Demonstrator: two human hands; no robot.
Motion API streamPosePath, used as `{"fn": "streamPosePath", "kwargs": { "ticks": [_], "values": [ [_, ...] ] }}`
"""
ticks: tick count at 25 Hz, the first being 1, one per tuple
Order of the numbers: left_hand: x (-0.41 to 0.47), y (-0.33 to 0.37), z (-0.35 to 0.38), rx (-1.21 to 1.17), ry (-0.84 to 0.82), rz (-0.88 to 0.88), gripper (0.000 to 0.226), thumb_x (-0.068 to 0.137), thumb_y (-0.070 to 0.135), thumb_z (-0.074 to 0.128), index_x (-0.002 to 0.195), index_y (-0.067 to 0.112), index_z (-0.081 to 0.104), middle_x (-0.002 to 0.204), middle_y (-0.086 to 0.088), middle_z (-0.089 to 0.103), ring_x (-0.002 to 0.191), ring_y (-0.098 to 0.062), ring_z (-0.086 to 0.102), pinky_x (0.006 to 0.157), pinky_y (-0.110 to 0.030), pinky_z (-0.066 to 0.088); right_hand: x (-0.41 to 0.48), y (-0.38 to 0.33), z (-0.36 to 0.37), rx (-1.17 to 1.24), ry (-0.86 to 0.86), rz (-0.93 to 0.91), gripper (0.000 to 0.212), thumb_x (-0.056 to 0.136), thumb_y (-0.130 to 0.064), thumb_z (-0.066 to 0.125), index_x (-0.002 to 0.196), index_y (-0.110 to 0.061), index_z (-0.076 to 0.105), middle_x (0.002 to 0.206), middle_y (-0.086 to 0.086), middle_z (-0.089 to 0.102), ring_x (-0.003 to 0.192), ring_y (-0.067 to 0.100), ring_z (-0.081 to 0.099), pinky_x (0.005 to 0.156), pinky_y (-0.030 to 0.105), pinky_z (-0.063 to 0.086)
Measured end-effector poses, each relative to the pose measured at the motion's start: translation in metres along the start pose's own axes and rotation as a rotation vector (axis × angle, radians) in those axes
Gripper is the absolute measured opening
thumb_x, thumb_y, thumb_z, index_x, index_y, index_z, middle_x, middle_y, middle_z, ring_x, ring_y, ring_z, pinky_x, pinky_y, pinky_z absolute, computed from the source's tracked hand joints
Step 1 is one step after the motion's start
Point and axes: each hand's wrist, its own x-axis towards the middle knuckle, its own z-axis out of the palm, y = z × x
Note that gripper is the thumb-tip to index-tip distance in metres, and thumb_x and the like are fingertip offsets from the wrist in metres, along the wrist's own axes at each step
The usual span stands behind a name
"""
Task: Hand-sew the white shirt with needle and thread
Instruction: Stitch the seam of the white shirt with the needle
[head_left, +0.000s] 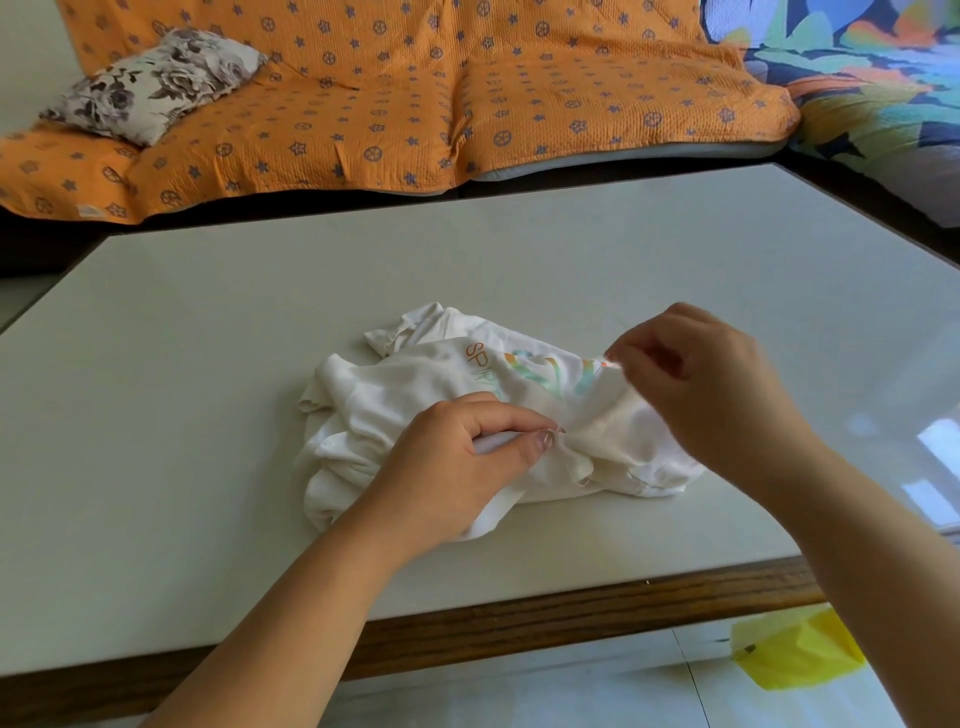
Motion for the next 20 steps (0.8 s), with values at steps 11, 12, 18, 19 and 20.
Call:
{"fn": "streamPosePath", "kwargs": {
  "ticks": [11,12,18,19,20],
  "values": [
    [0.002,0.000,-0.001,-0.030,-0.008,-0.031,0.014,0.089,0.022,0.069,0.092,0.034,0.077,0.098,0.016,0.072,0.098,0.006,0.064,0.085,-0.005,0.043,-0.007,-0.014,-0.006,0.017,-0.219,-0.074,0.026,0.095,-0.018,0.051,0.106,-0.028,0.071,0.089,-0.015,0.054,0.072,-0.005,0.053,0.064,0.009,0.036],
    [0.002,-0.001,-0.001,-0.022,-0.004,-0.031,0.014,0.088,0.023,0.069,0.091,0.035,0.077,0.098,0.016,0.071,0.097,0.006,0.064,0.086,-0.006,0.044,-0.011,-0.018,-0.006,0.041,-0.363,-0.094,0.025,0.093,-0.021,0.052,0.106,-0.032,0.071,0.086,-0.016,0.053,0.072,-0.005,0.053,0.064,0.010,0.037],
    [0.001,0.001,-0.002,-0.014,0.002,-0.029,0.018,0.089,0.022,0.069,0.090,0.038,0.076,0.095,0.019,0.071,0.096,0.005,0.064,0.085,-0.007,0.045,-0.014,-0.013,-0.002,0.067,-0.454,-0.079,0.008,0.085,-0.034,0.065,0.083,-0.032,0.073,0.082,-0.012,0.062,0.074,0.002,0.054,0.065,0.011,0.037],
    [0.001,0.001,-0.002,-0.020,0.005,-0.037,0.016,0.089,0.022,0.070,0.091,0.036,0.076,0.095,0.019,0.071,0.096,0.006,0.064,0.084,-0.006,0.044,-0.014,-0.013,-0.003,0.088,-0.433,-0.066,0.008,0.084,-0.034,0.066,0.079,-0.031,0.073,0.080,-0.011,0.062,0.072,0.004,0.056,0.064,0.013,0.040],
    [0.002,0.001,-0.002,-0.026,0.007,-0.044,0.015,0.088,0.021,0.070,0.091,0.035,0.077,0.094,0.020,0.071,0.095,0.007,0.064,0.083,-0.004,0.043,-0.013,-0.013,-0.004,0.103,-0.416,-0.055,0.009,0.083,-0.033,0.067,0.076,-0.030,0.072,0.078,-0.011,0.062,0.070,0.005,0.056,0.063,0.015,0.042]
  ]
}}
